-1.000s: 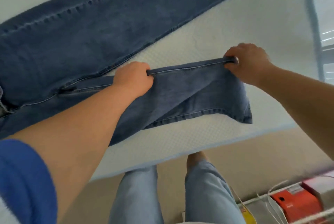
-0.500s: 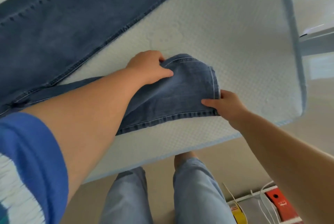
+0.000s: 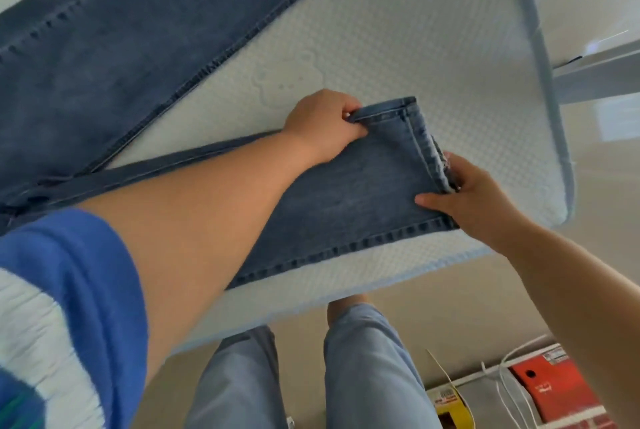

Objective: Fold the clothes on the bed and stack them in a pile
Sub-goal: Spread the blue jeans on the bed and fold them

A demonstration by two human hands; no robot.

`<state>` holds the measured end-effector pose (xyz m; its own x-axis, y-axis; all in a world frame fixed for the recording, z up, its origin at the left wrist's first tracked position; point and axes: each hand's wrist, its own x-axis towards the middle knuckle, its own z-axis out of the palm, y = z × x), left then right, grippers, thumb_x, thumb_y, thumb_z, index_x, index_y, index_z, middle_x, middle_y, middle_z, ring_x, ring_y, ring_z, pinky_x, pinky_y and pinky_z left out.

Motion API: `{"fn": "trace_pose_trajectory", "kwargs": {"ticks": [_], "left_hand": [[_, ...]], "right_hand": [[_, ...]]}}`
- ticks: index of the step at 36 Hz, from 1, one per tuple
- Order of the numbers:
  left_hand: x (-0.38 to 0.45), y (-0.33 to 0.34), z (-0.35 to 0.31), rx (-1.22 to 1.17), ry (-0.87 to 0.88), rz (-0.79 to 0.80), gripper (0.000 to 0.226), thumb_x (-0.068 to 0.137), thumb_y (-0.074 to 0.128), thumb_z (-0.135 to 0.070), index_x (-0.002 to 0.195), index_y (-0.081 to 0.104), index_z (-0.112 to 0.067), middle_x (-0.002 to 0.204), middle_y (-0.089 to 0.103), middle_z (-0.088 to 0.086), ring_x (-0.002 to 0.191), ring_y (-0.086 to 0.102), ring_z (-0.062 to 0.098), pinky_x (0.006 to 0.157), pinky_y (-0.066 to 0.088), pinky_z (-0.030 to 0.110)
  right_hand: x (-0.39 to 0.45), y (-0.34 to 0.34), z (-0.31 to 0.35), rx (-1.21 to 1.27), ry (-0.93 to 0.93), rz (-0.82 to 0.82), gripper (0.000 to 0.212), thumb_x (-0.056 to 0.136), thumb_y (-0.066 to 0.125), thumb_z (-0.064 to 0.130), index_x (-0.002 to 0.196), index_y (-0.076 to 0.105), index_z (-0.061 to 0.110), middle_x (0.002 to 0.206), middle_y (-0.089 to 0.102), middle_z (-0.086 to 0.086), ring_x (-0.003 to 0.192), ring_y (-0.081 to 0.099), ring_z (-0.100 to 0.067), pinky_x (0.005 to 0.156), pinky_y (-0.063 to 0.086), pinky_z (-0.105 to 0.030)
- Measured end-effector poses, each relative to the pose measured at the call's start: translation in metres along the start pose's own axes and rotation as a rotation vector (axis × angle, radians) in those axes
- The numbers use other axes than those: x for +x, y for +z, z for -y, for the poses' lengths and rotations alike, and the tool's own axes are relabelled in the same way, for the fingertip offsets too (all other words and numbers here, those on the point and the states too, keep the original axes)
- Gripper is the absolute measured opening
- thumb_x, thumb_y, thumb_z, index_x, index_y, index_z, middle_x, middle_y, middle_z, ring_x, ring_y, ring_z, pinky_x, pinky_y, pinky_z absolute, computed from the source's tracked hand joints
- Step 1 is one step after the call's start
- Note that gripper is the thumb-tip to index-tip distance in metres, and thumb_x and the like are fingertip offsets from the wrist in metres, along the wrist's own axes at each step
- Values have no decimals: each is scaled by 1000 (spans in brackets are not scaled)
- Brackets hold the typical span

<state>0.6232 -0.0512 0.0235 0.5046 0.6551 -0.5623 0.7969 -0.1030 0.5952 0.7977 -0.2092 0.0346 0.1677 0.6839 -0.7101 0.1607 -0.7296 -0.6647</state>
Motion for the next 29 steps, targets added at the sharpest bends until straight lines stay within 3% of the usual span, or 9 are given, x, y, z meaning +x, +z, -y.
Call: {"fn": "trace_pose_trajectory", "kwargs": {"ticks": [2, 4, 5, 7, 10, 15, 21, 29], "left_hand": [[0, 14, 1, 130, -20, -126, 7, 84, 62, -33, 88, 67, -35, 93, 59, -1, 93, 54, 20, 75, 37, 26], [-2, 23, 4, 180, -58, -182, 35, 86, 58, -33, 121, 58, -31, 115, 53, 2, 111, 46, 22, 88, 32, 33], [-5, 25, 6, 172, -67, -218, 42, 86, 57, -31, 128, 52, -30, 119, 50, 2, 114, 44, 22, 90, 30, 33], [-14, 24, 11, 122, -79, -288, 45, 85, 56, -28, 130, 50, -26, 121, 49, 3, 116, 42, 22, 93, 29, 33], [-39, 14, 29, -9, -139, -324, 34, 86, 55, -24, 120, 59, -22, 119, 50, 3, 115, 44, 21, 97, 32, 31], [-108, -8, 90, -158, -362, -355, 25, 87, 55, -23, 110, 64, -22, 117, 55, 1, 110, 50, 19, 88, 38, 27], [-221, -31, 191, -343, -763, -489, 19, 85, 58, -22, 103, 66, -23, 113, 62, 1, 100, 59, 20, 82, 41, 26], [-365, -44, 332, -512, -1079, -652, 24, 87, 55, -22, 109, 66, -17, 113, 65, 5, 103, 58, 25, 81, 39, 28]], "right_hand": [[11, 3, -6, -203, 72, -120, 52, 78, 73, 6, 118, 53, 32, 84, 58, 16, 72, 59, -5, 61, 48, -26], [15, 8, -11, -377, 151, -208, 53, 79, 71, 14, 124, 49, 32, 87, 57, 9, 76, 56, -16, 67, 50, -35], [14, 10, -12, -414, 166, -247, 54, 80, 69, 16, 127, 47, 31, 98, 58, 4, 85, 56, -19, 74, 52, -41], [7, 18, -11, -479, 135, -329, 58, 82, 67, 22, 134, 41, 25, 123, 47, -2, 110, 48, -23, 92, 46, -46], [-8, 34, 3, -606, -9, -388, 61, 83, 63, 25, 138, 37, 17, 135, 34, -6, 125, 32, -25, 107, 30, -44], [-29, 87, 38, -760, -133, -117, 50, 88, 59, 23, 135, 44, 13, 136, 39, -9, 127, 32, -27, 106, 26, -37], [-41, 186, 75, -953, -216, 295, 39, 92, 52, 28, 130, 48, 21, 128, 50, -1, 116, 48, -22, 87, 37, -30], [-65, 339, 89, -1179, -388, 501, 40, 92, 51, 30, 132, 47, 22, 128, 50, 0, 117, 47, -21, 88, 41, -31]]}}
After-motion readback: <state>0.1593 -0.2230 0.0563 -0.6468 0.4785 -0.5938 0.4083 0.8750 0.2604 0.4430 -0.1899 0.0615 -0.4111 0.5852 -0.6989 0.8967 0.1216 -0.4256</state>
